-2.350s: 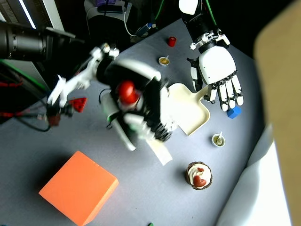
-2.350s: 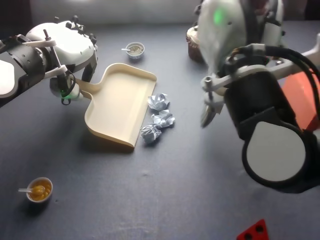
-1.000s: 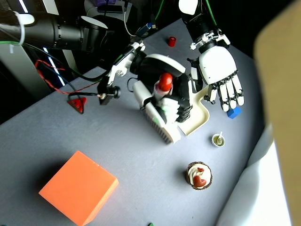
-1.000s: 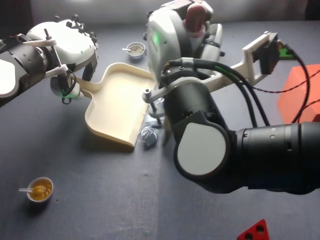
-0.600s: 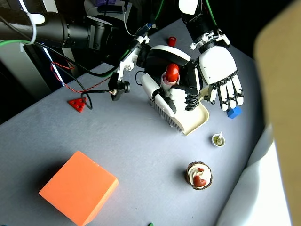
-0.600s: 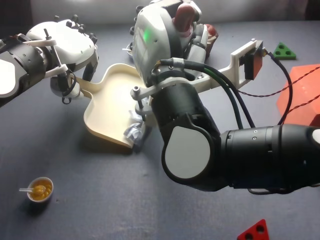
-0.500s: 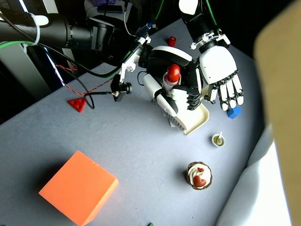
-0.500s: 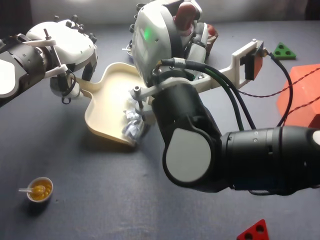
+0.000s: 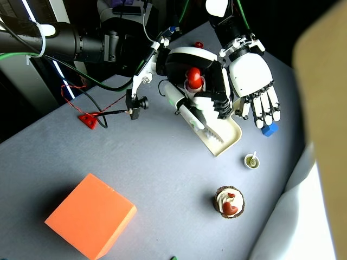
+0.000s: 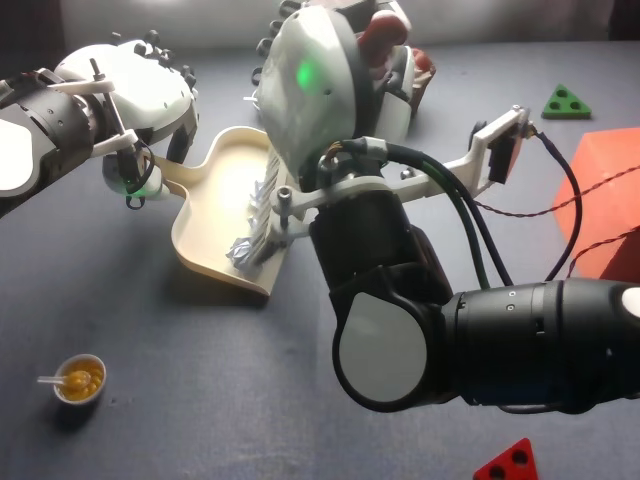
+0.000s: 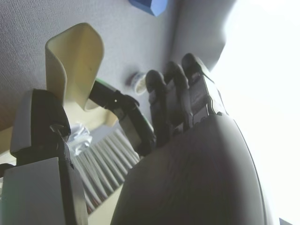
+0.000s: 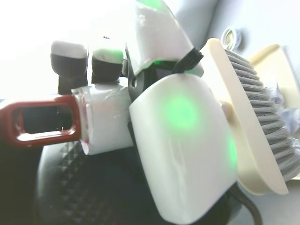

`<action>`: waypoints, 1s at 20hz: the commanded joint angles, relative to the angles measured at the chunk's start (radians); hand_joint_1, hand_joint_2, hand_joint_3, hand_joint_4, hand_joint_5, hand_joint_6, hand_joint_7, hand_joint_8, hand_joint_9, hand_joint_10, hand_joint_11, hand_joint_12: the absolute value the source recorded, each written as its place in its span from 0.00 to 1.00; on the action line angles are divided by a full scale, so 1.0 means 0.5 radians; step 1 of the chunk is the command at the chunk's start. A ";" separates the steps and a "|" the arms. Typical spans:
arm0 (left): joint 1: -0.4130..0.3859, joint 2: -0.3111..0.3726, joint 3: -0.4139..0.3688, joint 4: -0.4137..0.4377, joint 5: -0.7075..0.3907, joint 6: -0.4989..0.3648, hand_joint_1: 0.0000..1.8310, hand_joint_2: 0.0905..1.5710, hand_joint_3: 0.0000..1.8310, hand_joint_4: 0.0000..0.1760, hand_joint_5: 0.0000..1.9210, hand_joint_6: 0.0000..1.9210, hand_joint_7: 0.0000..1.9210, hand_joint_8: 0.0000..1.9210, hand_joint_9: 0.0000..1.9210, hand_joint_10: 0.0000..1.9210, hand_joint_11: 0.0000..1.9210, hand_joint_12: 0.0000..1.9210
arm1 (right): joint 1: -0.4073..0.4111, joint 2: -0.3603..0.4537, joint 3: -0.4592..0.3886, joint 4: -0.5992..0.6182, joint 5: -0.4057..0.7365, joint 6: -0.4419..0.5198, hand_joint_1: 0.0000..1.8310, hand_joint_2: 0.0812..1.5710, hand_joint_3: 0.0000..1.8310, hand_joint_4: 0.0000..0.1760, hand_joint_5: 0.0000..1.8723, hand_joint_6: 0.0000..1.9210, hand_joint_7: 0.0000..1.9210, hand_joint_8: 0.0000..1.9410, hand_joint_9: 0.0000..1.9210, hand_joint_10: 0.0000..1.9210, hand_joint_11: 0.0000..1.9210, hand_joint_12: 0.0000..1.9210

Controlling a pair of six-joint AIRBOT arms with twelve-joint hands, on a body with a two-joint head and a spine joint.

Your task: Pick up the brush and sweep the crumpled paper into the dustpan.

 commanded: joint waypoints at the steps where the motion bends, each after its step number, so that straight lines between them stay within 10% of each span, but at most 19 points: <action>1: -0.014 0.013 -0.003 0.059 0.165 0.011 0.58 0.70 0.00 0.31 0.50 0.52 0.18 0.00 0.13 0.00 0.00 0.14 | 0.019 0.015 0.008 -0.237 -0.211 -0.038 0.87 0.75 0.00 1.00 0.51 1.00 0.54 1.00 0.58 1.00 0.58 1.00; 6: -0.013 0.013 -0.003 0.056 0.167 0.011 0.58 0.70 0.00 0.25 0.51 0.52 0.19 0.00 0.12 0.00 0.00 0.13 | 0.078 0.125 -0.063 -0.173 -0.179 -0.203 0.86 0.75 0.00 1.00 0.53 1.00 0.55 1.00 0.59 1.00 0.58 1.00; 7: -0.013 0.013 -0.003 0.056 0.167 0.011 0.56 0.70 0.00 0.59 0.49 0.54 0.20 0.00 0.13 0.00 0.01 0.14 | 0.106 0.151 -0.088 -0.097 -0.125 -0.302 0.86 0.75 0.00 1.00 0.50 1.00 0.53 1.00 0.58 1.00 0.58 1.00; 10: -0.013 0.014 -0.004 0.056 0.167 0.011 0.56 0.70 0.00 0.57 0.49 0.54 0.20 0.00 0.13 0.00 0.02 0.13 | 0.128 0.179 -0.146 0.005 0.025 -0.558 0.85 0.75 0.00 1.00 0.49 1.00 0.53 1.00 0.59 1.00 0.58 1.00; 11: -0.013 0.014 -0.004 0.056 0.167 0.011 0.57 0.70 0.00 0.39 0.50 0.53 0.21 0.00 0.13 0.00 0.01 0.13 | 0.131 0.176 -0.168 0.072 0.100 -0.651 0.86 0.75 0.00 1.00 0.50 1.00 0.55 1.00 0.60 1.00 0.60 1.00; 12: -0.013 0.014 -0.005 0.056 0.167 0.011 0.56 0.70 0.00 0.61 0.49 0.54 0.21 0.00 0.13 0.00 0.02 0.14 | 0.132 0.173 -0.181 0.104 0.155 -0.662 0.86 0.76 0.00 1.00 0.50 1.00 0.55 1.00 0.60 1.00 0.58 1.00; 15: -0.013 0.013 -0.006 0.056 0.170 0.011 0.58 0.70 0.00 0.17 0.50 0.52 0.21 0.00 0.12 0.00 0.01 0.14 | 0.132 0.143 -0.192 0.233 0.261 -0.703 0.85 0.75 0.00 1.00 0.52 1.00 0.55 1.00 0.59 1.00 0.59 1.00; 20: -0.013 0.012 -0.005 0.063 0.170 0.011 0.58 0.70 0.00 0.30 0.50 0.52 0.19 0.00 0.10 0.00 0.00 0.13 | 0.132 0.091 -0.140 0.212 0.285 -0.623 0.86 0.75 0.00 1.00 0.54 1.00 0.56 1.00 0.62 1.00 0.61 1.00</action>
